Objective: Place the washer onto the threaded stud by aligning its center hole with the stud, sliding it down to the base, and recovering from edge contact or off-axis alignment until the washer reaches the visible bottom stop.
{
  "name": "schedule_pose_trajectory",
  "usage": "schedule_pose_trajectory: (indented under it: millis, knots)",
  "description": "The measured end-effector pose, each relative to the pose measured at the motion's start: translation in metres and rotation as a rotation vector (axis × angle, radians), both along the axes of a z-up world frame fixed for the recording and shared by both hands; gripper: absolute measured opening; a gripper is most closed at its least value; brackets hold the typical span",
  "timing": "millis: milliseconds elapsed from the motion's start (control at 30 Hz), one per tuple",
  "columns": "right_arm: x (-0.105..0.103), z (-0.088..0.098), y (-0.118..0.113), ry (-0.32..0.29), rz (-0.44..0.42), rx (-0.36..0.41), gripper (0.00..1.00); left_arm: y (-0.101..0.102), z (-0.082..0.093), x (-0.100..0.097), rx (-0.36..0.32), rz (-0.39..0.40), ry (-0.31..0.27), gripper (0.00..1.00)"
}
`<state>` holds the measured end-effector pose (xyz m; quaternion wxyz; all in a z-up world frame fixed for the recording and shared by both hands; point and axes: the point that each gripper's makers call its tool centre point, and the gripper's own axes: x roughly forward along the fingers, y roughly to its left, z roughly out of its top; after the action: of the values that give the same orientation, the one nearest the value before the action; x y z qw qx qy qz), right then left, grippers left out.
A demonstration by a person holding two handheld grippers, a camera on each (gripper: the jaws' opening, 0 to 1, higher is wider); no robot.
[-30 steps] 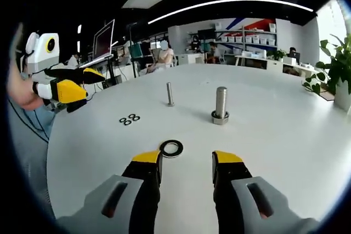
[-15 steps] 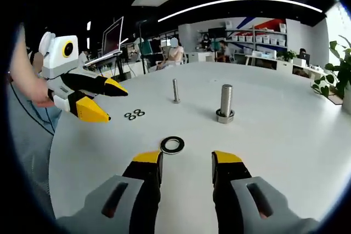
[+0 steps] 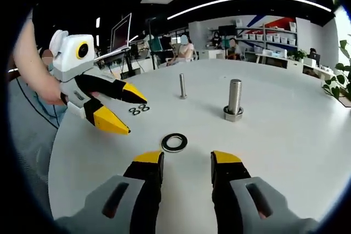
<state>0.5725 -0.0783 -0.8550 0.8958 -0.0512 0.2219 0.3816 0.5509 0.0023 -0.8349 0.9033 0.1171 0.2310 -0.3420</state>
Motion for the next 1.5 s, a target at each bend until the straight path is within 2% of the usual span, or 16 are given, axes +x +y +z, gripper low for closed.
schedule_pose_trajectory:
  millis: [433, 900, 1200, 1333, 1500]
  knots:
    - [0.005, -0.006, 0.004, -0.011, 0.056, -0.008, 0.35, -0.011, -0.017, 0.009, 0.054, -0.069, 0.009, 0.38]
    - [0.008, -0.011, 0.013, -0.043, 0.138, -0.019, 0.32, -0.019, -0.027, 0.014, 0.079, -0.149, 0.016, 0.31]
    - [0.005, -0.010, 0.019, -0.049, 0.187, -0.012, 0.32, -0.031, -0.028, 0.012, 0.045, -0.206, 0.027, 0.30]
    - [0.003, -0.010, 0.023, -0.055, 0.217, -0.020, 0.28, -0.034, -0.028, 0.012, 0.030, -0.224, 0.033, 0.29]
    - [0.004, -0.009, 0.023, -0.048, 0.219, -0.008, 0.28, -0.035, -0.030, 0.011, -0.001, -0.242, 0.060, 0.26]
